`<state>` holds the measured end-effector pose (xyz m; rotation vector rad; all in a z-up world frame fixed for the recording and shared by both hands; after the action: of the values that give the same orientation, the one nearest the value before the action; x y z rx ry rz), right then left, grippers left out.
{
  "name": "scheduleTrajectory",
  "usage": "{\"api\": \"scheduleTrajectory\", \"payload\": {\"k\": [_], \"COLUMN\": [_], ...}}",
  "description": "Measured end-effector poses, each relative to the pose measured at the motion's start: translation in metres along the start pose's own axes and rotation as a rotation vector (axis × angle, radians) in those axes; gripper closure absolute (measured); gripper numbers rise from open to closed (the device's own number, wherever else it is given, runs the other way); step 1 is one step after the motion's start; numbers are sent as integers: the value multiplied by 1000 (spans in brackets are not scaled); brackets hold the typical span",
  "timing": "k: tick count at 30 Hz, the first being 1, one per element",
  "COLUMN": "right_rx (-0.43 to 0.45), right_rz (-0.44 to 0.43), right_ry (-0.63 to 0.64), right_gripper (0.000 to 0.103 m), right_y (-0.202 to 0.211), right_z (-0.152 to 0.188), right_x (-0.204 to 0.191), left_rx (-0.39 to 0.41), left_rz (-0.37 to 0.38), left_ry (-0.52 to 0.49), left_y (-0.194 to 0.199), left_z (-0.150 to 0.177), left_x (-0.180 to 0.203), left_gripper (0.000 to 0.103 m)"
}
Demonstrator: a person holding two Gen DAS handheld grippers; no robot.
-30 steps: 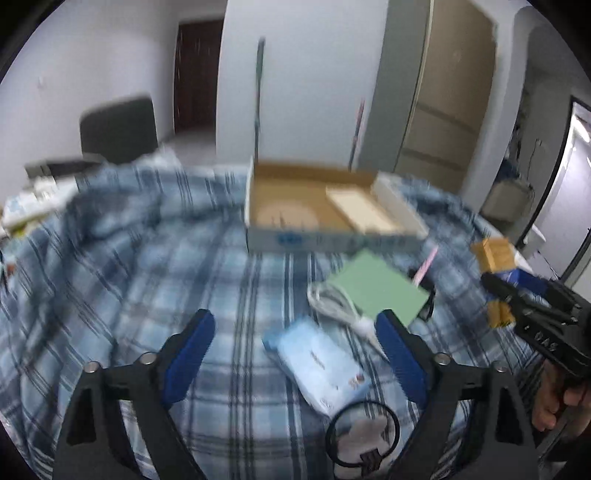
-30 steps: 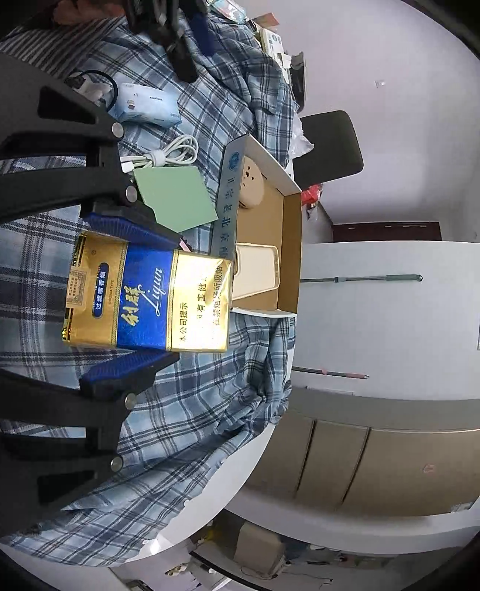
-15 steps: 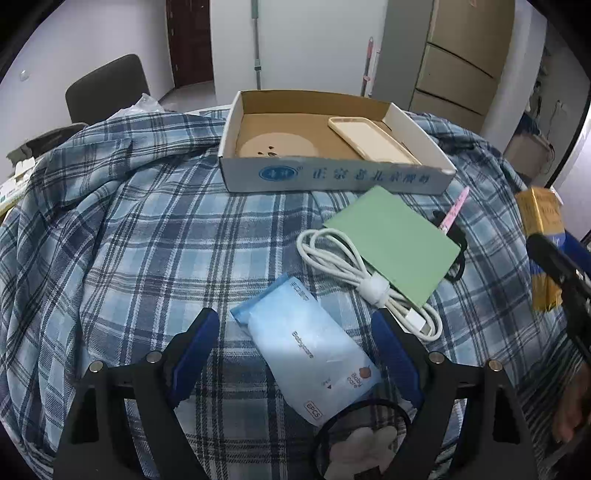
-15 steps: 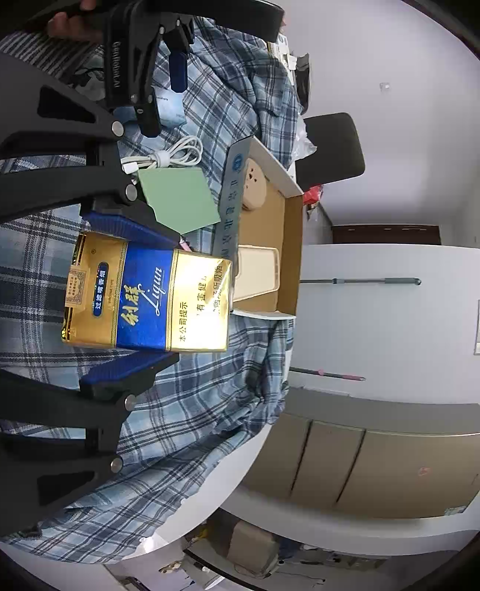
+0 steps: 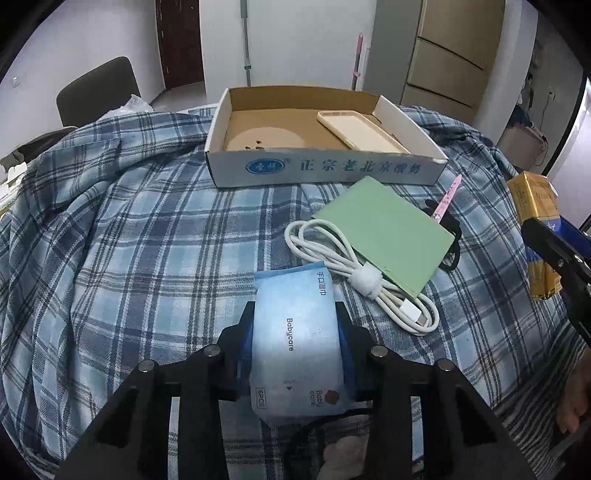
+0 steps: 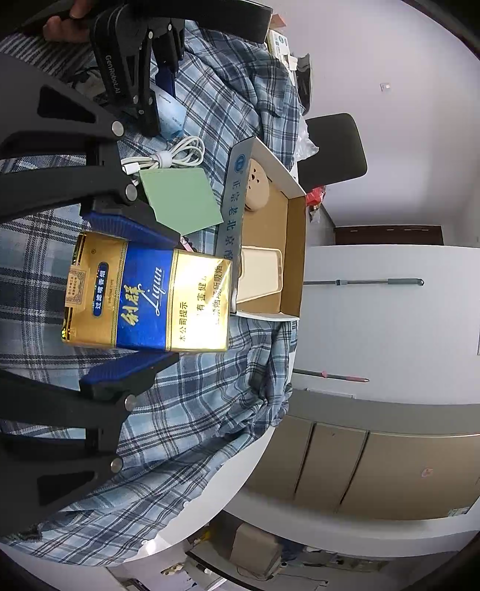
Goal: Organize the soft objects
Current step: 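Lower the wipe pack into the box with the left gripper while the right lowers the cigarette box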
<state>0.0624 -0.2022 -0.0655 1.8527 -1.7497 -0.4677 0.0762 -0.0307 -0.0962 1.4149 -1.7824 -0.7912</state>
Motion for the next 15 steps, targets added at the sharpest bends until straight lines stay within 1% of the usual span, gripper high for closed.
{"api": "scheduleTrajectory", "payload": {"k": [1, 3, 7, 12, 13, 15], "right_rx": [4, 14, 47, 116, 128, 150], "right_rz": [-1, -7, -18, -41, -46, -54], "right_ry": [0, -2, -10, -9, -9, -11], "right_gripper": [48, 48, 48, 48, 48, 48], "right_y": [1, 3, 9, 22, 25, 29], "right_z": [0, 0, 0, 1, 1, 1], "right_x": [0, 1, 1, 1, 1, 1], "left_rx": [6, 44, 204, 348, 389, 435], "left_rz": [3, 4, 17, 47, 51, 60], "left_ry": [2, -1, -58, -138, -154, -166], "left_y": [1, 7, 35, 59, 66, 75], "left_z": [0, 0, 3, 6, 8, 10], "left_x": [-1, 0, 10, 26, 30, 32], "left_gripper": [63, 63, 63, 63, 63, 63]}}
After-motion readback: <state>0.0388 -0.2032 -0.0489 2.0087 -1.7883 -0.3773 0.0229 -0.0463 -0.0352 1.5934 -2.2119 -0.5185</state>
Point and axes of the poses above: each gripper's, at about its wrist camera, not at the fingertips, and y roughly against the way its jaws point, x to its right, z to its underside, the point moved 1 cm from there along -y, roughly the way its jaws point, and after that the axes turned 7 degrees about z, right-handed, at the moved point
